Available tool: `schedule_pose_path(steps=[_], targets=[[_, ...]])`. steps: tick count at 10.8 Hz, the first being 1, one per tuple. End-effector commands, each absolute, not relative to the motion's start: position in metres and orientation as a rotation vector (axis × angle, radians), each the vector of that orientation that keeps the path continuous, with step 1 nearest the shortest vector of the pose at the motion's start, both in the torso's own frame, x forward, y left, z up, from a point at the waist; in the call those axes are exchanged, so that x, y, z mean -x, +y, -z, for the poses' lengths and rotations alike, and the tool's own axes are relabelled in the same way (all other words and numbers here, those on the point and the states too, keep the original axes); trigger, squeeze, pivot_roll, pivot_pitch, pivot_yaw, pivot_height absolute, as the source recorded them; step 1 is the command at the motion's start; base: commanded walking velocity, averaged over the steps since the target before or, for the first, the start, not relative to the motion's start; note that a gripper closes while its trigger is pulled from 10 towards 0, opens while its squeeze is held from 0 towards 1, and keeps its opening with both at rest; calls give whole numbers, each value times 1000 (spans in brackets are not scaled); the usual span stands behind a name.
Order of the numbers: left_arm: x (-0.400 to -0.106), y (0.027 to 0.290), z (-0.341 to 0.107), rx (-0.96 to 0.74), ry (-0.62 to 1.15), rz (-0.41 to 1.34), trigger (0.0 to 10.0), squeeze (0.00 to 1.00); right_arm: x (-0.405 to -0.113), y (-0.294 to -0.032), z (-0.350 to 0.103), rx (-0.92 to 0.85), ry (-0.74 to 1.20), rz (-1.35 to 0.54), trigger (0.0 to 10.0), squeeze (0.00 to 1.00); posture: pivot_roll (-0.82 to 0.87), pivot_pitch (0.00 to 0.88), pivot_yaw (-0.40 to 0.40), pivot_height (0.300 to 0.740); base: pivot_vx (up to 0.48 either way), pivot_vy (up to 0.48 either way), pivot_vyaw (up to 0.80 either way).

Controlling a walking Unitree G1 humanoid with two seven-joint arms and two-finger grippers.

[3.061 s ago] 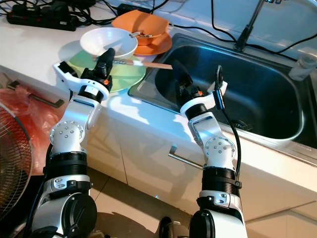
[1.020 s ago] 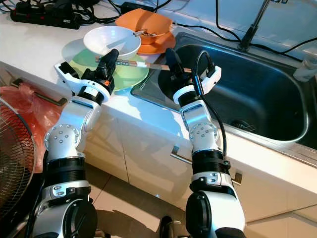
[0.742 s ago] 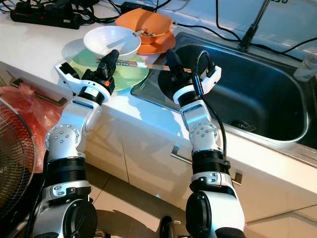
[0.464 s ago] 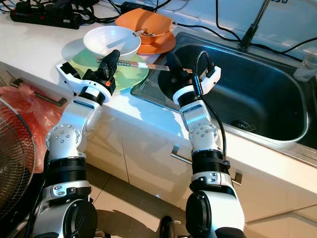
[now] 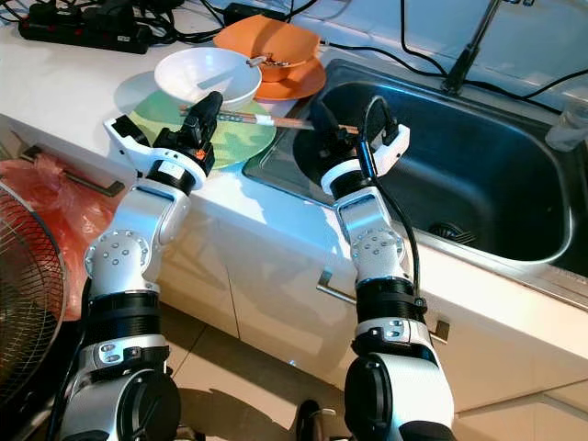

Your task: Kitchen organization

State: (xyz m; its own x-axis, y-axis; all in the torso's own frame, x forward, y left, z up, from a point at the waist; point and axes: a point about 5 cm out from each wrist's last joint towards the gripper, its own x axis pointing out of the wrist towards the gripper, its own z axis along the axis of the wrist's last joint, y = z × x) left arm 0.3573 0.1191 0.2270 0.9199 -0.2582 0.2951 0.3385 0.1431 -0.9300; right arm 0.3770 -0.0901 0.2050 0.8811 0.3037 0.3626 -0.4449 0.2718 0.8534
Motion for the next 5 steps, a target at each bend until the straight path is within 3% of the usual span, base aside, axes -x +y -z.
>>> schedule_pose_path(steps=[1, 5], targets=[[-356, 99, -224, 1428, -22, 481, 0, 0, -378, -86, -210, -1192, -143, -521, 0, 0, -6, 136, -76, 740, 0, 0, 0], [-354, 94, -219, 1445, 4, 523, 0, 0, -379, -85, -218, -1298, -154, -533, 0, 0, -5, 141, -74, 740, 0, 0, 0]])
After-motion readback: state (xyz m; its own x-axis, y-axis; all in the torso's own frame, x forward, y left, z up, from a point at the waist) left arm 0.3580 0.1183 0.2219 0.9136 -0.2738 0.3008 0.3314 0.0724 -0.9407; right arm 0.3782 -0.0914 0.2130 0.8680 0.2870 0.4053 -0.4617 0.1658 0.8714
